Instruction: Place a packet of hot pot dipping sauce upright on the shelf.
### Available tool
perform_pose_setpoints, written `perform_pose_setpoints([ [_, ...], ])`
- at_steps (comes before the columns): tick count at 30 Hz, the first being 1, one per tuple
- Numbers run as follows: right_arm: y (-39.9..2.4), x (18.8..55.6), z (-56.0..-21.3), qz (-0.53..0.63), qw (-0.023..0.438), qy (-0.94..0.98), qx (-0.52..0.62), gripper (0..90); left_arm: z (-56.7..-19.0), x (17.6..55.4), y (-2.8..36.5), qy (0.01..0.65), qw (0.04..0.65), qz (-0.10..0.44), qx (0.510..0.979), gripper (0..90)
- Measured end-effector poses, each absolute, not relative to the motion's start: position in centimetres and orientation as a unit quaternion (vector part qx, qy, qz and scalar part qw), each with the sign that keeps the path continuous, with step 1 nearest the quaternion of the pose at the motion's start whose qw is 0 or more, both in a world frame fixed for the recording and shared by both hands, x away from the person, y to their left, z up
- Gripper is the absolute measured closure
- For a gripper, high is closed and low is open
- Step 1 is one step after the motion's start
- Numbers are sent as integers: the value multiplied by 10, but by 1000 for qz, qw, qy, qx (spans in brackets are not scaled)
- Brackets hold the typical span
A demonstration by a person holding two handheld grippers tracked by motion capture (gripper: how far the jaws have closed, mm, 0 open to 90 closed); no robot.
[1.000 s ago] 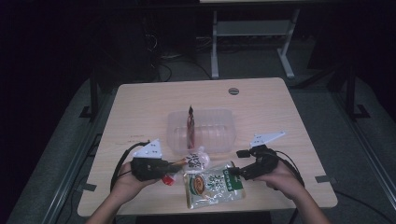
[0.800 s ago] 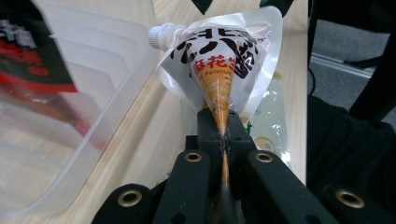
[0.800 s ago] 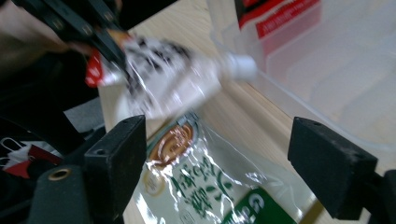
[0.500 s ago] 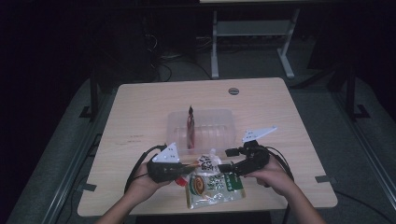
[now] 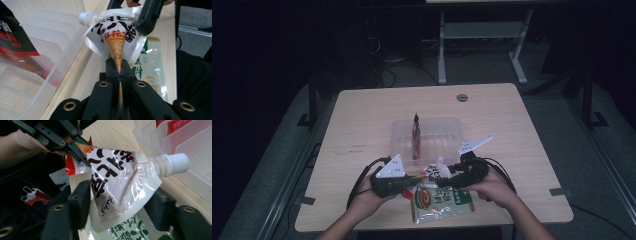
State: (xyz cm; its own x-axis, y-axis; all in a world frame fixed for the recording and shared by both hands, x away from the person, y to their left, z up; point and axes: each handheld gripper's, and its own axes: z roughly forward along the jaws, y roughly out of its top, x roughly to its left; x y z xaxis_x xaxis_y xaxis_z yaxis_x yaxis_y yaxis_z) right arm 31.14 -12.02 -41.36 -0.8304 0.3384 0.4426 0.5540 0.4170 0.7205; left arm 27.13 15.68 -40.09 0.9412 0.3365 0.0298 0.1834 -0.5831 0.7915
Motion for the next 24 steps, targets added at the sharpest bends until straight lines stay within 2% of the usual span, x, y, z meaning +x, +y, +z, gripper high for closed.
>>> perform_pose_setpoints([
  [5, -122, 311, -413, -471, 122, -833, -264, 582, -404, 271, 156, 148, 435, 90, 883, 891],
  [9, -123, 312, -413, -476, 125, -830, -260, 624, -404, 271, 157, 142, 440, 90, 882, 889],
  [19, -129, 315, -415, -503, 167, -803, -272, 601, -406, 271, 159, 130, 451, 93, 878, 890],
  [24, -130, 316, -415, -509, 170, -800, -269, 614, -408, 270, 158, 122, 450, 85, 881, 890],
])
